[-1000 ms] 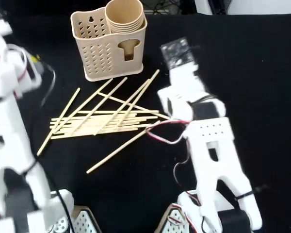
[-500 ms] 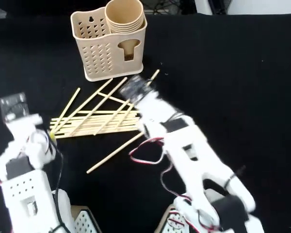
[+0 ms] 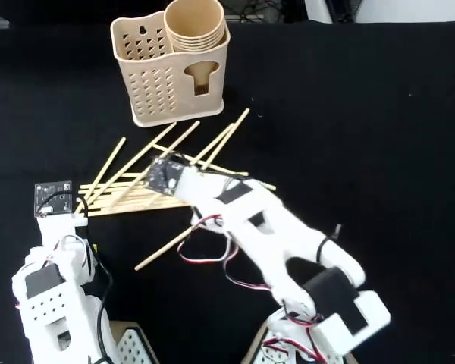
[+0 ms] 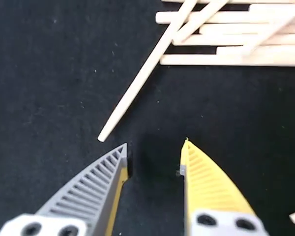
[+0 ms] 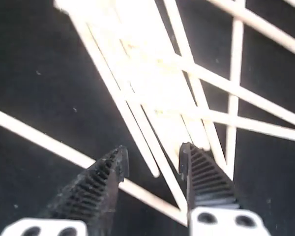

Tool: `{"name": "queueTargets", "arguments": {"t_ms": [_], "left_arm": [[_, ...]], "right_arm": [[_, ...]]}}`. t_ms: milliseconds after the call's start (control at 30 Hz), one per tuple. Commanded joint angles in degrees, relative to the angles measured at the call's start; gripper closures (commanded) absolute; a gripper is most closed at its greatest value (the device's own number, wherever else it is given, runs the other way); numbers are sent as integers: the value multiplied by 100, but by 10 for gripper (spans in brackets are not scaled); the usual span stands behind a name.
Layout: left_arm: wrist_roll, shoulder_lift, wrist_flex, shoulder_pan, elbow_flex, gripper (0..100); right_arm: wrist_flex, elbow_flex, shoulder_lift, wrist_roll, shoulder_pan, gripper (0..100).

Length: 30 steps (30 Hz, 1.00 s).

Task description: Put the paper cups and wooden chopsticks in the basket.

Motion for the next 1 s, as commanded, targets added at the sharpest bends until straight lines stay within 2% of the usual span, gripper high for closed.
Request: {"name": "queueTargets", "arguments": {"t_ms": [0,167,367,533,800,967], "left_arm": [[-44,-44,-97,-136,-22,816],[-44,-44,-97,-277,-22,816],[-44,-44,-105,-277,-22,816],[-44,-44,-114,-277,-22,816],[-44,-44,-114,-277,-13,816],[-44,-44,-123,-268,-13,816]], "right_arm": [[53,-620,251,132,-141,805],[79,-1121,980,536,-132,807],[1046,-1525,1200,923,-141,813],[1486,-1516,1191,1187,-132,991],[1679,-1349,1103,1196,176,986],[1908,-1015,374,1231,633,986]]}}
